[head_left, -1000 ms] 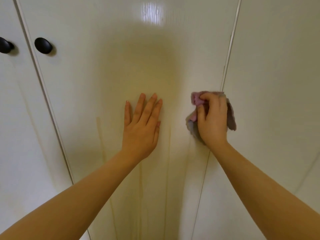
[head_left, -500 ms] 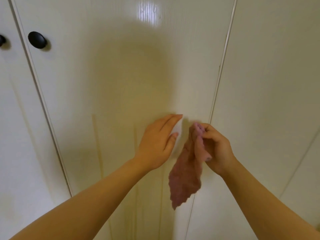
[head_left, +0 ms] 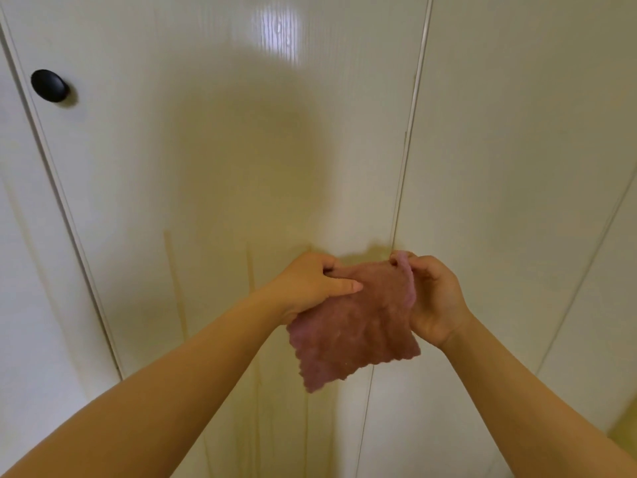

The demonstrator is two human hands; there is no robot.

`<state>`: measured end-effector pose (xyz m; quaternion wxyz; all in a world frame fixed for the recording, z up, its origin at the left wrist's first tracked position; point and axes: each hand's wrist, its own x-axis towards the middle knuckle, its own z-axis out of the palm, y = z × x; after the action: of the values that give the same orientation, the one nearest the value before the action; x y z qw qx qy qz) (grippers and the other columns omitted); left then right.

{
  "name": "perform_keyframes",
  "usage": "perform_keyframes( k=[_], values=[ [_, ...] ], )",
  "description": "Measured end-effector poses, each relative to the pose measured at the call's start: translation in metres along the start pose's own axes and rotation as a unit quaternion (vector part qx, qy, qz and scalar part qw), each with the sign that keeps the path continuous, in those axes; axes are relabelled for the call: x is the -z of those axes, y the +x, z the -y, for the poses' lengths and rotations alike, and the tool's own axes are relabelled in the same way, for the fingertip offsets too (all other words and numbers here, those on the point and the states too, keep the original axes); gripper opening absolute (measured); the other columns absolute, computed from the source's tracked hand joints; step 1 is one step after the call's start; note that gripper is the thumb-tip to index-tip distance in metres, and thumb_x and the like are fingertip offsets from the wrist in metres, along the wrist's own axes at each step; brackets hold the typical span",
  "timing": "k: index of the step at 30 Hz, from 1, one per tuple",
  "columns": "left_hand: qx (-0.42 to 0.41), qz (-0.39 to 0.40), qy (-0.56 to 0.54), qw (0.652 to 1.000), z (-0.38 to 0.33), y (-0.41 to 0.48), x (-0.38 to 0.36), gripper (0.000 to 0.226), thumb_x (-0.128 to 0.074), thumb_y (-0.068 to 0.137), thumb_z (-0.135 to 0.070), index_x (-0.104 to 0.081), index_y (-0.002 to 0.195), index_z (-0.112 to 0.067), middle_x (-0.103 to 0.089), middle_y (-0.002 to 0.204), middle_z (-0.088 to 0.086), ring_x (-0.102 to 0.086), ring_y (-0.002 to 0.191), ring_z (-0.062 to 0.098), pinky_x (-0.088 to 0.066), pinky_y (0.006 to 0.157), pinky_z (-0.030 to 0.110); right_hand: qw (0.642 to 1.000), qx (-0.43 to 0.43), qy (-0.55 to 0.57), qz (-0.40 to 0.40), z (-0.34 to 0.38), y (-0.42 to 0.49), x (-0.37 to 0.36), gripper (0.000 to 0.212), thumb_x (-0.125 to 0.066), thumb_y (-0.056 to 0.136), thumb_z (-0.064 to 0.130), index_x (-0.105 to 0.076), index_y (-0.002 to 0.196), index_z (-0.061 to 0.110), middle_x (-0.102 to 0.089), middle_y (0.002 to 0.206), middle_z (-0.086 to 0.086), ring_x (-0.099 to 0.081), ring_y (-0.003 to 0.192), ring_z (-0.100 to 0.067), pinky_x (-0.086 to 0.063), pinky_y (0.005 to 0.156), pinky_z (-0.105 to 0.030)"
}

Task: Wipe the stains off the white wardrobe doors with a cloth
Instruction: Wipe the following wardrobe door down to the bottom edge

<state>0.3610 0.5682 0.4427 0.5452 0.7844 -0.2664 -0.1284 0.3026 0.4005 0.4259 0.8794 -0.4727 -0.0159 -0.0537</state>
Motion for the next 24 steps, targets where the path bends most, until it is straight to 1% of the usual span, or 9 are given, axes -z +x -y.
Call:
perform_keyframes(
  k=[3,5,8,12,14,17,20,23,24],
  values=[
    [-0.003,-0.042,0.007,0.999,0.000,0.001,-0.002,0.021,-0.067,0.086,-0.015,-0.052,0.071,-0.016,-0.057,0.072,0.000,-0.055,0.070,0.015,-0.048,0.069,0.029,0.985,-0.033,-0.170,-0.005,0.006,-0.007,0.009,0.031,-0.065,0.072,0.020,-0.061,0.102,0.011,-0.065,0.097,-0.007,-0.063,0.089,-0.022,-0.051,0.080,-0.036],
    [-0.002,-0.064,0.041,0.997,0.002,0.001,-0.004,0.016,-0.062,0.089,-0.014,-0.051,0.077,-0.017,-0.056,0.077,0.001,-0.054,0.074,0.015,-0.048,0.072,0.030,0.940,-0.085,-0.329,0.034,0.010,-0.014,0.013,0.043,-0.069,0.075,0.016,-0.058,0.116,0.013,-0.065,0.111,-0.010,-0.065,0.098,-0.024,-0.053,0.085,-0.035],
    [-0.005,-0.118,0.098,0.988,0.001,0.001,-0.016,0.017,-0.052,0.090,-0.009,-0.045,0.080,-0.020,-0.054,0.078,0.000,-0.051,0.072,0.015,-0.045,0.065,0.028,0.864,-0.054,-0.499,0.033,0.015,-0.025,0.010,0.028,-0.069,0.080,0.011,-0.063,0.107,0.018,-0.068,0.095,-0.011,-0.067,0.087,-0.023,-0.054,0.080,-0.031],
    [-0.009,-0.181,0.082,0.980,-0.003,0.001,-0.031,0.024,-0.038,0.088,0.003,-0.041,0.082,-0.020,-0.051,0.079,0.002,-0.047,0.072,0.017,-0.037,0.058,0.026,0.887,0.003,-0.443,0.127,0.027,-0.042,0.009,0.013,-0.070,0.074,0.009,-0.068,0.086,0.014,-0.058,0.062,0.000,-0.053,0.062,-0.011,-0.044,0.060,-0.018],
    [-0.008,-0.163,0.012,0.987,-0.002,0.001,-0.033,0.031,-0.035,0.088,0.006,-0.044,0.079,-0.022,-0.054,0.081,0.004,-0.050,0.073,0.017,-0.039,0.058,0.024,0.906,0.007,-0.406,0.116,0.030,-0.044,0.010,0.004,-0.065,0.080,0.012,-0.069,0.083,0.012,-0.056,0.056,0.000,-0.050,0.056,-0.011,-0.042,0.055,-0.016],
    [-0.017,-0.115,-0.072,0.991,-0.005,-0.005,-0.038,0.035,-0.033,0.089,0.011,-0.046,0.076,-0.019,-0.056,0.068,0.000,-0.051,0.060,0.011,-0.038,0.049,0.018,0.883,0.077,-0.464,-0.005,0.030,-0.038,0.015,0.021,-0.061,0.086,0.007,-0.065,0.097,0.025,-0.059,0.079,0.004,-0.049,0.066,-0.013,-0.044,0.061,-0.014],
    [-0.016,-0.069,-0.113,0.991,-0.008,-0.011,-0.039,0.037,-0.034,0.090,0.012,-0.046,0.073,-0.018,-0.056,0.056,-0.004,-0.048,0.054,0.011,-0.036,0.048,0.020,0.839,0.042,-0.541,0.041,0.026,-0.033,0.014,0.036,-0.066,0.083,0.012,-0.056,0.111,0.033,-0.055,0.107,0.009,-0.053,0.084,-0.012,-0.045,0.074,-0.016],
    [-0.029,-0.030,-0.115,0.993,-0.005,-0.018,-0.037,0.039,-0.035,0.088,0.015,-0.045,0.069,-0.017,-0.058,0.063,-0.001,-0.050,0.062,0.016,-0.038,0.055,0.025,0.859,0.028,-0.509,0.049,0.026,-0.032,0.011,0.006,-0.067,0.082,0.015,-0.062,0.085,0.016,-0.062,0.087,0.001,-0.057,0.081,-0.010,-0.047,0.070,-0.015],
    [-0.035,-0.024,-0.112,0.993,-0.003,-0.021,-0.036,0.040,-0.036,0.088,0.017,-0.045,0.067,-0.016,-0.063,0.069,-0.002,-0.056,0.066,0.014,-0.043,0.056,0.024,0.862,0.022,-0.504,0.041,0.027,-0.032,0.011,0.009,-0.067,0.082,0.016,-0.061,0.077,0.013,-0.061,0.080,0.000,-0.058,0.076,-0.009,-0.047,0.067,-0.015]
  ],
)
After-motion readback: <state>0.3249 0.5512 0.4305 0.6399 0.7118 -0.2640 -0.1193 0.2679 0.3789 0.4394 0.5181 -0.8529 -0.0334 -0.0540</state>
